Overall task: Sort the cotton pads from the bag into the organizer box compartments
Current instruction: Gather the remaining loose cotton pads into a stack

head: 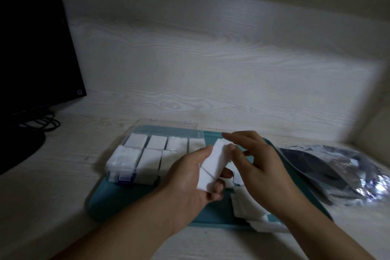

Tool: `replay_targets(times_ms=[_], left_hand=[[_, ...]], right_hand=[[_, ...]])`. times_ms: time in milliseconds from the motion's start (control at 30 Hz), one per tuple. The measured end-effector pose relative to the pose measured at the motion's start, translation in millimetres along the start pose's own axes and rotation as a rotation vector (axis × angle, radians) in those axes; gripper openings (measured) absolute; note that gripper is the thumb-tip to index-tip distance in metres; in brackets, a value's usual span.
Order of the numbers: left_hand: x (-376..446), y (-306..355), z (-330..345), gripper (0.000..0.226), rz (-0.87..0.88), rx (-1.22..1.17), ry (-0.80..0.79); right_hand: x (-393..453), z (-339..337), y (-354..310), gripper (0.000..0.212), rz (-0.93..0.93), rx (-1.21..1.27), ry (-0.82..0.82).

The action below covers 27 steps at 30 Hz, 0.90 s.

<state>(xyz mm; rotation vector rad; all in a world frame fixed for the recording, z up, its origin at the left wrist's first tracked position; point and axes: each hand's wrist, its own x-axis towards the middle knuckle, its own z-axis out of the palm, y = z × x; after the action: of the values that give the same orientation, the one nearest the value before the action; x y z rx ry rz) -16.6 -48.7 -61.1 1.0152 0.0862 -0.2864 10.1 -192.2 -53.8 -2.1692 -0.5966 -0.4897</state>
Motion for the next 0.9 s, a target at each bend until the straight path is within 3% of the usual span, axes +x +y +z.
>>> replay_targets(times_ms=[167,300,467,533,733,800,900], left_hand=[[0,-1,0,0.034,0.026,0.018,-0.011],[0,-2,-1,0.036,0.117,0.171,0.024],[-10,4,-6,0.032,0.444,0.93,0.114],[-16,17,-11,0.025,0.522,1.066,0.092],[-18,78,-49,0.02,0.657,1.359,0.226],[-20,96,-77,0.02,0.655,1.374,0.236],[-19,109,-123,0.02,0.768,1.333,0.401]], right_hand=[[0,0,-2,0.013,0.027,-0.001,0.011],[1,-1,-3,0.017,0.105,0.117,0.086],[6,-1,-15,0.018,0.165,0.344,0.125],[17,-1,-24,0.015,0.217,0.407,0.121],[75,13,-47,0.015,0.328,0.51,-0.007],[97,30,-49,0.014,0.345,0.55,-0.021],[122,60,-48,0.012,0.415,0.56,-0.165]])
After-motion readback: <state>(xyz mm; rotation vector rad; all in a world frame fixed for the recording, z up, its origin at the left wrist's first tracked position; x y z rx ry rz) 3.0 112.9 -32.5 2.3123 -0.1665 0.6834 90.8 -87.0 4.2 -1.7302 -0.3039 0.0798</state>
